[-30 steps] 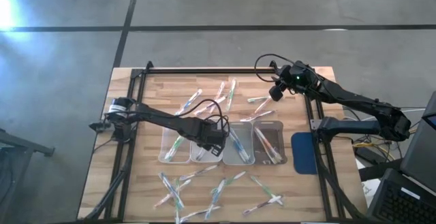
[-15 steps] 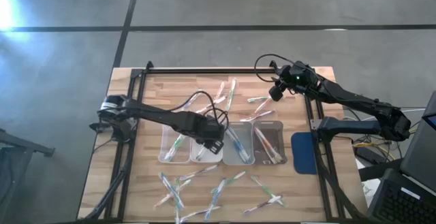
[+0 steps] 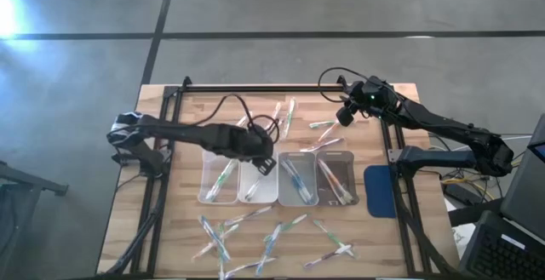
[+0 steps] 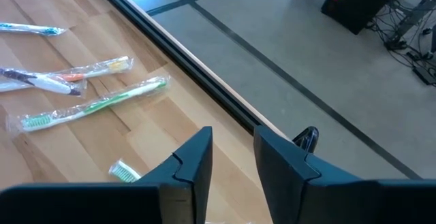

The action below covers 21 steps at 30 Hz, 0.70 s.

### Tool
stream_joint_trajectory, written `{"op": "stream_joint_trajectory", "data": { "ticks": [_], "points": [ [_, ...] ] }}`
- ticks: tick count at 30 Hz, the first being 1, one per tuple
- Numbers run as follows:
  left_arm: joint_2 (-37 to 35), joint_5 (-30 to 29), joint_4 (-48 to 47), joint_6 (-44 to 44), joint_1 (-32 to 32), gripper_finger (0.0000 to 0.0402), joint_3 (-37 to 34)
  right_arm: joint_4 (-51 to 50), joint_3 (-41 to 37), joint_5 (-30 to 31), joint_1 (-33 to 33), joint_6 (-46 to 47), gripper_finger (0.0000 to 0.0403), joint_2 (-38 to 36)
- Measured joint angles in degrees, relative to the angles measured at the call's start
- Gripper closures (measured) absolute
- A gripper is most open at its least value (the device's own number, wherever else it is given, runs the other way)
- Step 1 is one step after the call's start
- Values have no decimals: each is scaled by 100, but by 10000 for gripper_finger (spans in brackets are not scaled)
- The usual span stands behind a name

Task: Pick & Place Toothbrushes
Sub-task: Put the green toothbrush into the transparent bin

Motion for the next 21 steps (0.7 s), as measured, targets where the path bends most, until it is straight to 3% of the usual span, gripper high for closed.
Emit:
{"op": "stream_joint_trajectory", "data": {
  "ticks": [10, 21],
  "points": [
    [-30, -31, 304, 1055, 1113, 276, 0, 243, 0, 1, -2, -26, 336, 0],
    [-30, 439, 1337, 2396, 2146, 275, -2, 1020, 0, 3, -2, -389, 360, 0]
  ]
}}
